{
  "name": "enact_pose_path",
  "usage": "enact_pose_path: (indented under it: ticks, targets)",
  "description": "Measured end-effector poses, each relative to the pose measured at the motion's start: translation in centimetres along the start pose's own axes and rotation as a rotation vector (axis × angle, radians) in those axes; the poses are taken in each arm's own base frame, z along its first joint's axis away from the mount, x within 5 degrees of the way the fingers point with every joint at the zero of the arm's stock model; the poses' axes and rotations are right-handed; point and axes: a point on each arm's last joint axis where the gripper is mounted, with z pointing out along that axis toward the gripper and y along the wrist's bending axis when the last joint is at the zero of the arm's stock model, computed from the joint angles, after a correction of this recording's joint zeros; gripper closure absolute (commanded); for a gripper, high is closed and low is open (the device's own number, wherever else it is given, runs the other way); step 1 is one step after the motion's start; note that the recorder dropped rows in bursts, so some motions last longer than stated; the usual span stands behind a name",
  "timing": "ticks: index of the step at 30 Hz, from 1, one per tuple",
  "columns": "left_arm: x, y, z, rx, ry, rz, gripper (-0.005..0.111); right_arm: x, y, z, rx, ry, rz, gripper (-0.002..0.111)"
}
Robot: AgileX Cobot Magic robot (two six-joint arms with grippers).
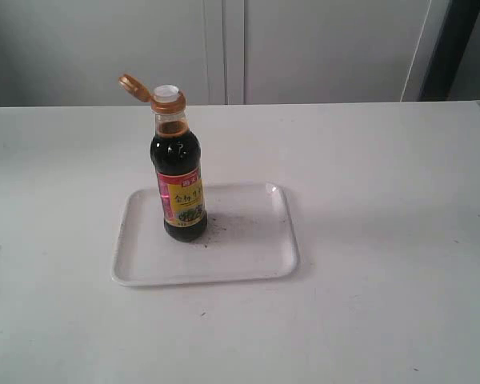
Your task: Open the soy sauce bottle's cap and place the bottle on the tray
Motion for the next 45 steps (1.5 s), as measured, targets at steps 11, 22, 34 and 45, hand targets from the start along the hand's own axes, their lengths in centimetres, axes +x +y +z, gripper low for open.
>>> enact_pose_path:
  ticks: [11, 22, 34, 45]
  targets:
    - [0.0, 0.0, 0.0, -0.001, -0.004, 0.0, 0.107, 0.0, 0.0, 0.0, 0.0, 0.0, 0.0, 0.108]
    - [0.0, 0.0, 0.0, -0.001, -0.004, 0.0, 0.107, 0.0, 0.0, 0.0, 0.0, 0.0, 0.0, 0.108]
    - [0.0, 0.0, 0.0, -0.001, -0.004, 0.0, 0.107, 0.0, -0.1, -0.1, 0.014, -0.006, 0.027, 0.108]
    - [0.0, 0.0, 0.0, -0.001, -0.004, 0.0, 0.107, 3.2, 0.0, -1.4, 0.037, -0.034, 0.056, 0.108]
